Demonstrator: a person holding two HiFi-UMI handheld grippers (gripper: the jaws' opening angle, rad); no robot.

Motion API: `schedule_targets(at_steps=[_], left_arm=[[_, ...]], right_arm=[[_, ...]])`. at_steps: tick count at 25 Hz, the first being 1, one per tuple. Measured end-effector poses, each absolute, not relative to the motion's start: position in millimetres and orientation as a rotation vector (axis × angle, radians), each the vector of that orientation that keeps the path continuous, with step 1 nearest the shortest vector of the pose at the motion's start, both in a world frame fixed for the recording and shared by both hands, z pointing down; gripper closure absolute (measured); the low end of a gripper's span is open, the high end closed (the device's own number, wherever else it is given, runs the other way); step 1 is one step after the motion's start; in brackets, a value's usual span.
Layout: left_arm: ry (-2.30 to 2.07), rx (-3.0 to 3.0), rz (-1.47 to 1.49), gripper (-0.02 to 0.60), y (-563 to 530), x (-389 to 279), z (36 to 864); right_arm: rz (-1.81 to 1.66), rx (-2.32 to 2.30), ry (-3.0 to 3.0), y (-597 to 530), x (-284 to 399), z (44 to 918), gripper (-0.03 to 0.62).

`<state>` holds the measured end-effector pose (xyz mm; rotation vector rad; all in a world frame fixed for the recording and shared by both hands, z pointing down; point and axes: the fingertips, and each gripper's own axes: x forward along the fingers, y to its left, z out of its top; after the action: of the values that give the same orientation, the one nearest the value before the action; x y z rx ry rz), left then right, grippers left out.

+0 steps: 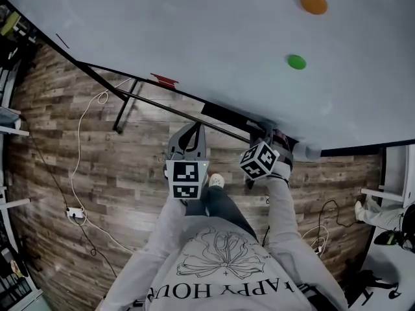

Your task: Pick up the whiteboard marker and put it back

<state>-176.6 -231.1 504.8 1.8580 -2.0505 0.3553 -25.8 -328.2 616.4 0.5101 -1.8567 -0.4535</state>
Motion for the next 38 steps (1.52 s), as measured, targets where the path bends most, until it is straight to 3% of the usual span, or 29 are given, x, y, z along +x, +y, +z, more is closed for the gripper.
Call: schedule_targets(at_steps=[10, 38], left_arm=[[-2.048, 1.828, 0.352, 0.574, -229, -197, 516], [-2.050, 1.806, 0.337, 0.574, -216, -210, 519]], right_arm=[[-0.436, 0.453, -1.774, -332, -32, 643, 0.485], [-0.421, 0.553, -1.800, -337, -33, 637, 0.529]])
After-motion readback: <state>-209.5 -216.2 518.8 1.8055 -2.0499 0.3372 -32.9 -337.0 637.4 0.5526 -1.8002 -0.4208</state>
